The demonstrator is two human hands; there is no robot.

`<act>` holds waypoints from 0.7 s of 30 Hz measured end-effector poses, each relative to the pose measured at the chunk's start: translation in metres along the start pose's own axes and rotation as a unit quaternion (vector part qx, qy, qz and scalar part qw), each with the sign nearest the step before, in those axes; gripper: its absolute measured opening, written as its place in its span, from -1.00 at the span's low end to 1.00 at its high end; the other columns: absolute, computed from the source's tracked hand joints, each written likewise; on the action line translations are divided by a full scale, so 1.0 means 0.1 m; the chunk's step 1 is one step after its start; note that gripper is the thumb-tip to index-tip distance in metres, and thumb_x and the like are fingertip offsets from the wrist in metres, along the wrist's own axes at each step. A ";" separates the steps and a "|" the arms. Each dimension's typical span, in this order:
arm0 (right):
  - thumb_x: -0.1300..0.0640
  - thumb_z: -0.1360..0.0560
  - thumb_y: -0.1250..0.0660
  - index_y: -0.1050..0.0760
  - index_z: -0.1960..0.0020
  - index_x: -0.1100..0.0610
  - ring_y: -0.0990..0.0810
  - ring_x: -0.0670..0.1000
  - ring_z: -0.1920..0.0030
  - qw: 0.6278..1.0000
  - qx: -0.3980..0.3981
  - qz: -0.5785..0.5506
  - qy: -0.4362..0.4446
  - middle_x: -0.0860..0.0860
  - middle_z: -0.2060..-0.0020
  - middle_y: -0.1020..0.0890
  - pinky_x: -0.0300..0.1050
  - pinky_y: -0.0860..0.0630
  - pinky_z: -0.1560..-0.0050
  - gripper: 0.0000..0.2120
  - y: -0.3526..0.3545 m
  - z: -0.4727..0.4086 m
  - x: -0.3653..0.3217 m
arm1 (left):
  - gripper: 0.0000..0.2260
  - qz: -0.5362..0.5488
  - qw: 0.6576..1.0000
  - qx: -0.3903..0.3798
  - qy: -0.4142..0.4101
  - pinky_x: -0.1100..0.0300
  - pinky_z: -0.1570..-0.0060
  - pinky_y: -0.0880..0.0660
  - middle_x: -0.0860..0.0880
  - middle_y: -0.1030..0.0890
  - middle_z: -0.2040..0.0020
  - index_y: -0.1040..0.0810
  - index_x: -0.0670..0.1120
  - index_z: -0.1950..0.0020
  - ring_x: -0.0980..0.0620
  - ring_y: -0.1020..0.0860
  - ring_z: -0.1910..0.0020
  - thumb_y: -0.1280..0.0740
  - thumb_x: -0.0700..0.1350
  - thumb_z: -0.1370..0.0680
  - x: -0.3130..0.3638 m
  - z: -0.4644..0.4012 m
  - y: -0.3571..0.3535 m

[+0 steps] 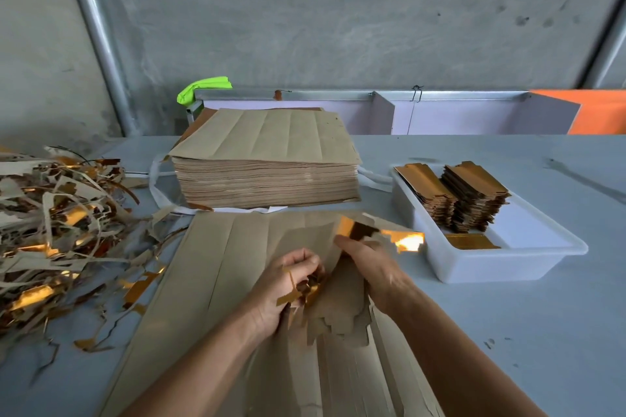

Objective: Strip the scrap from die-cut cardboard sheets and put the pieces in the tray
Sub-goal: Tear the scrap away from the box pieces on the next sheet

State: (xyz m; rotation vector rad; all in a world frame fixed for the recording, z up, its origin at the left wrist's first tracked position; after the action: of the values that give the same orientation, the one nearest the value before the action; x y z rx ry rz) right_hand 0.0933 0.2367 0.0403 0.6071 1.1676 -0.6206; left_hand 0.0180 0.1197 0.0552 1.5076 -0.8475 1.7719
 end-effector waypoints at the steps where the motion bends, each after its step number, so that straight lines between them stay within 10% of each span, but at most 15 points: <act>1: 0.00 -0.46 -0.39 -0.54 -0.13 0.14 -0.56 0.15 -0.12 1.000 0.007 -0.008 -0.004 0.13 -0.06 -0.62 0.15 -0.45 -0.25 -0.69 0.01 0.01 0.00 | -0.82 -0.004 1.000 -0.006 0.010 0.36 0.51 -0.34 -0.02 -0.55 0.35 -0.52 -0.12 0.23 0.15 -0.49 0.44 -0.27 -0.18 -0.57 -0.03 0.00 -0.01; 8: 0.24 -0.44 -0.39 -0.57 0.14 0.22 -0.62 0.11 0.20 0.998 0.055 0.022 -0.029 0.14 0.22 -0.65 0.09 -0.60 0.01 -0.97 0.16 -0.01 0.13 | -0.88 -0.094 0.994 -0.009 -0.051 0.41 0.51 -0.32 0.03 -0.47 0.47 -0.53 -0.17 0.25 0.20 -0.38 0.52 -0.42 -0.24 -0.47 0.11 0.00 0.00; 13: 0.22 -0.53 -0.27 -0.57 0.00 0.14 -0.59 0.10 0.03 0.985 0.058 0.157 0.045 0.11 0.08 -0.61 0.07 -0.57 -0.04 -0.88 0.29 0.04 0.03 | -0.79 -0.065 0.965 0.217 -0.133 0.30 0.51 -0.32 -0.10 -0.42 0.39 -0.47 -0.19 0.29 0.13 -0.36 0.50 -0.29 -0.31 -0.55 0.40 -0.10 0.70; 16: 0.23 -0.57 -0.21 -0.47 -0.01 0.18 -0.50 -0.05 0.17 0.959 0.055 0.261 0.092 0.05 0.11 -0.52 -0.22 -0.45 0.22 -0.92 0.28 0.09 -0.05 | -0.89 -0.258 0.901 0.303 -0.173 0.14 0.21 -0.37 -0.13 -0.53 0.19 -0.53 -0.24 0.13 -0.05 -0.48 0.21 -0.23 -0.34 -0.54 0.62 -0.15 0.98; 21: 0.27 -0.58 -0.14 -0.41 0.24 0.14 -0.40 -0.05 0.25 0.944 0.025 0.291 0.152 0.06 0.24 -0.48 -0.28 -0.25 0.29 -0.76 0.03 0.20 -0.26 | -0.43 -0.400 0.903 0.024 -0.154 0.12 -0.16 -0.45 -0.03 -0.43 -0.30 -0.36 -0.07 -0.41 -0.05 -0.48 -0.22 -0.47 -0.13 -0.44 0.58 -0.38 0.25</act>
State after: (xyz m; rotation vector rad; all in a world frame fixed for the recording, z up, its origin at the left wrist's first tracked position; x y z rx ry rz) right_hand 0.1009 0.2280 0.0706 1.0682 1.1794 -0.0477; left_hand -0.0312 0.1400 0.1059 1.8403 -0.2318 0.9646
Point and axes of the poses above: each hand's wrist, its own z-axis away from the middle knuckle, its own y-axis out of the back of the hand, x = y × z, the point moved 9 cm from there along -z, towards the middle knuckle
